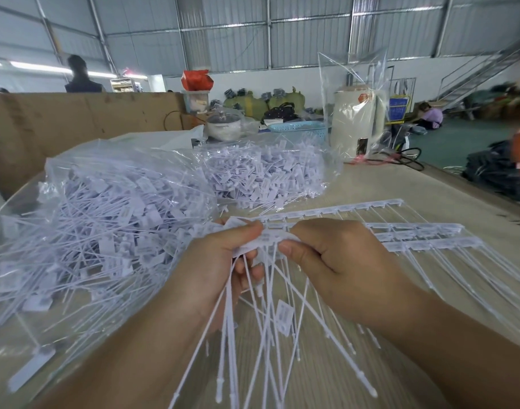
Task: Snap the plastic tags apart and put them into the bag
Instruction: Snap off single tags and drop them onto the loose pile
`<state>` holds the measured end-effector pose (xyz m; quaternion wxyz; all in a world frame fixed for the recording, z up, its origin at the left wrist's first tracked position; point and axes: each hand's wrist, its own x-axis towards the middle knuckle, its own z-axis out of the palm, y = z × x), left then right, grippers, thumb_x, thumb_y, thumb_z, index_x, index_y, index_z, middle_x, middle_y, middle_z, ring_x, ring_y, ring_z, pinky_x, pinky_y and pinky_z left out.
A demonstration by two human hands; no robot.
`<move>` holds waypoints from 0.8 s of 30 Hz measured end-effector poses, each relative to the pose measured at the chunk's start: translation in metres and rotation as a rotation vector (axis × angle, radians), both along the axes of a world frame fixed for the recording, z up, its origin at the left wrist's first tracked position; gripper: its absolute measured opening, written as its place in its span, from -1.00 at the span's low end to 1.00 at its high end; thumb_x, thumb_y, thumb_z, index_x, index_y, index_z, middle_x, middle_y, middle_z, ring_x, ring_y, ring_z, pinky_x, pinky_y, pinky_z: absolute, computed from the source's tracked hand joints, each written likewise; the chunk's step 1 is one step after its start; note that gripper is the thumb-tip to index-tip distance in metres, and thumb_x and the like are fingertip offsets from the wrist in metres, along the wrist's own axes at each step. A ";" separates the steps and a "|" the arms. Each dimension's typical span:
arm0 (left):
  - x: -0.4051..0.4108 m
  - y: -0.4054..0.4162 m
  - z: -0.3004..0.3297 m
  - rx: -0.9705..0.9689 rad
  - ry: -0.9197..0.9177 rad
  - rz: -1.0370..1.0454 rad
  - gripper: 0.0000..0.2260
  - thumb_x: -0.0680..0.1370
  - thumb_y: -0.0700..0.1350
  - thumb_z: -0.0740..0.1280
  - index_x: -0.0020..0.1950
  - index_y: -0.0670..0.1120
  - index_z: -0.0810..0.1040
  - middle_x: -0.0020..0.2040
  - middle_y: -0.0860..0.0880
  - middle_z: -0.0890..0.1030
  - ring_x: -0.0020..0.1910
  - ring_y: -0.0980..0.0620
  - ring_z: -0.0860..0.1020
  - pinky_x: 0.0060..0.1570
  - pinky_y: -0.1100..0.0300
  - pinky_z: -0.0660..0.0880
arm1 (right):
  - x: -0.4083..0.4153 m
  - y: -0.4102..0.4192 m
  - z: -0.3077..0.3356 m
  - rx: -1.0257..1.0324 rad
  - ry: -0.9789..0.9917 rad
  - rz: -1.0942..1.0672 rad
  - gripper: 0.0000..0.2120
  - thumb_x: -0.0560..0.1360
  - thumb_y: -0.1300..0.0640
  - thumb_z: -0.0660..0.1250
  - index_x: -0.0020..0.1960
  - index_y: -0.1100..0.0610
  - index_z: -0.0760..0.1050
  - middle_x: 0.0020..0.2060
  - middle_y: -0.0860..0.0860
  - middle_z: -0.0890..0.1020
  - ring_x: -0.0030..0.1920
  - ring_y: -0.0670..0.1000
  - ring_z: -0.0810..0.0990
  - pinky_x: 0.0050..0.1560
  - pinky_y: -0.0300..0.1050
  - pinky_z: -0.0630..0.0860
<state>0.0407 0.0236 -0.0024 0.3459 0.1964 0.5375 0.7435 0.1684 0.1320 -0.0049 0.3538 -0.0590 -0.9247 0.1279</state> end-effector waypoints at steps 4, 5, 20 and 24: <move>-0.002 0.002 -0.005 0.060 0.020 0.084 -0.87 0.34 -0.19 0.49 -0.37 -0.05 0.60 -0.54 -0.02 0.43 -0.67 0.13 0.37 -0.62 0.32 0.39 | -0.002 -0.002 0.001 -0.017 0.018 -0.003 -0.62 0.58 -0.07 0.15 -0.36 -0.13 0.10 -0.48 -0.14 0.28 -0.42 -0.06 0.32 -0.36 0.01 0.39; -0.001 0.003 -0.006 0.077 0.036 0.104 -0.86 0.39 -0.21 0.48 -0.32 -0.05 0.60 -0.52 -0.02 0.46 -0.64 0.14 0.40 -0.60 0.31 0.41 | -0.002 -0.003 0.001 -0.019 0.018 -0.008 -0.63 0.58 -0.07 0.15 -0.36 -0.13 0.11 -0.48 -0.14 0.29 -0.41 -0.06 0.33 -0.35 0.00 0.39; -0.001 -0.003 -0.008 0.097 0.507 -0.090 -0.78 0.36 -0.08 0.53 -0.05 -0.06 0.61 -0.16 -0.13 0.70 -0.28 -0.07 0.67 -0.41 0.15 0.55 | 0.000 0.001 -0.009 -0.647 0.098 0.251 -0.90 0.56 0.03 0.31 0.07 -0.04 0.46 -0.49 -0.11 0.44 -0.51 -0.10 0.30 -0.49 -0.15 0.22; 0.006 -0.004 -0.004 0.134 0.474 -0.089 -0.85 0.38 -0.17 0.45 -0.07 -0.11 0.62 -0.16 -0.28 0.66 -0.24 -0.26 0.65 -0.23 -0.14 0.59 | -0.005 -0.004 -0.012 -0.745 0.030 0.290 -0.70 0.51 -0.12 0.22 0.06 0.07 0.53 -0.44 -0.04 0.52 -0.48 -0.10 0.45 -0.46 -0.14 0.39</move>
